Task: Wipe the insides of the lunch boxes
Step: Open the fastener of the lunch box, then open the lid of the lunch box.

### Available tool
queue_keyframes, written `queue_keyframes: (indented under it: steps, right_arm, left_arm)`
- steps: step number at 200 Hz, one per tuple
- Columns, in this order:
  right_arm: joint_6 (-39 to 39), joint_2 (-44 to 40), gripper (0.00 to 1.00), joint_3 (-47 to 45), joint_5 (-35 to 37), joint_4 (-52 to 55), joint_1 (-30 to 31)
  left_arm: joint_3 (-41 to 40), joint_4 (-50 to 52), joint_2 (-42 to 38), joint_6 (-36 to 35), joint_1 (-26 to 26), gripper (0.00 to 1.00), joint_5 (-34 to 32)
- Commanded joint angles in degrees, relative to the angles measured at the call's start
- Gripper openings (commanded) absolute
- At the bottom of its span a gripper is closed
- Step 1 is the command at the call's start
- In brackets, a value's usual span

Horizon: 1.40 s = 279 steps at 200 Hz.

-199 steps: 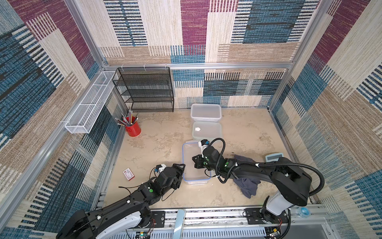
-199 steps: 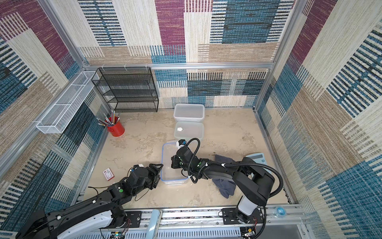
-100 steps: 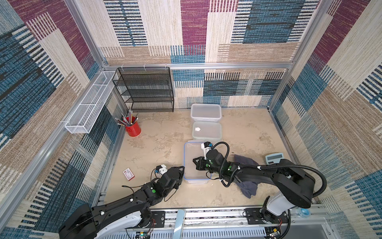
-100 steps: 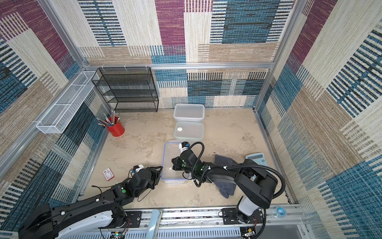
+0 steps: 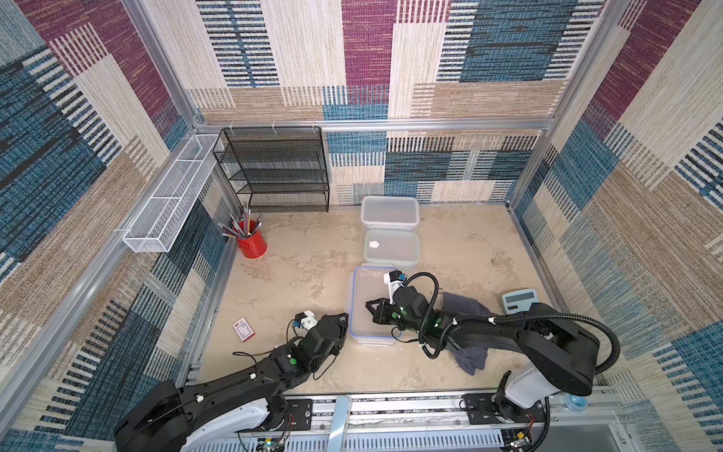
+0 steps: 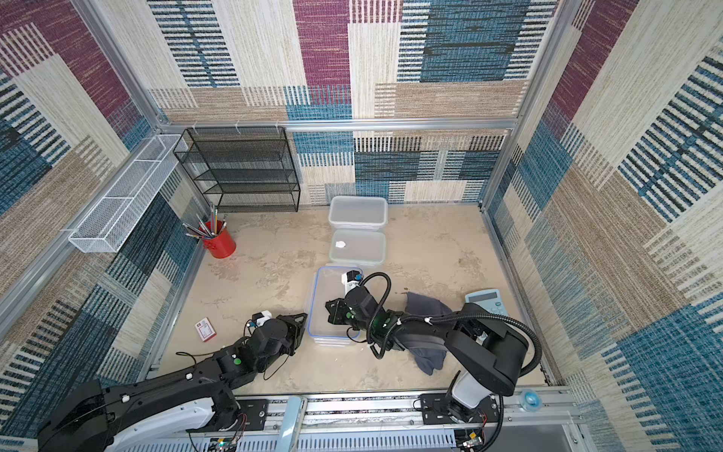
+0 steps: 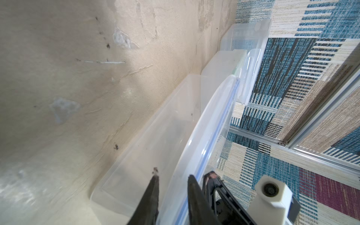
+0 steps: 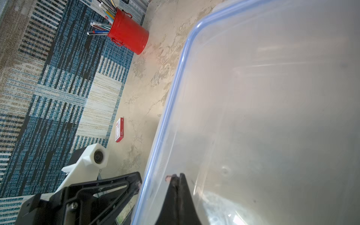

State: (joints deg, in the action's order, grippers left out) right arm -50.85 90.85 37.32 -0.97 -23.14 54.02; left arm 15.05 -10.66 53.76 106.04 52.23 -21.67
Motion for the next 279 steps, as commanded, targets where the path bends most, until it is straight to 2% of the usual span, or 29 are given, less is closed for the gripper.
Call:
queue_keyframes:
  steps: [1, 50, 95, 122, 228, 250, 279]
  right_arm:
    - [-1.7, 1.7, 0.0, -1.4, -1.8, 17.6, 0.3]
    - [-1.2, 1.2, 0.0, -0.5, -0.7, 19.4, 0.3]
    - [-0.8, 1.6, 0.0, 0.6, -0.7, 20.1, 0.2]
    - [-0.8, 1.6, 0.0, 0.9, -0.4, 20.5, 0.2]
    - [-0.4, 1.6, 0.0, 1.2, -0.3, 22.1, 0.3]
    - [-0.2, 1.3, 0.0, 1.6, -0.3, 22.5, 0.3]
    - [1.6, -0.2, 0.0, 3.9, 1.0, 25.4, 0.2]
  left_arm:
    - [0.5, -1.3, -0.1, -2.8, 0.0, 0.25, 1.4]
    - [1.1, -1.1, -0.9, -6.7, 0.1, 0.23, 1.9]
    - [2.3, 1.6, -1.6, -11.7, 0.2, 0.32, 3.4]
    - [3.4, 5.2, -2.3, -14.2, 0.2, 0.31, 3.5]
    - [4.5, 5.3, -3.9, -23.4, 0.2, 0.08, -0.1]
    - [4.7, 5.9, -3.9, -24.4, 0.2, 0.0, 0.0]
    - [5.3, 7.0, -3.9, -25.9, 0.2, 0.0, 0.2]
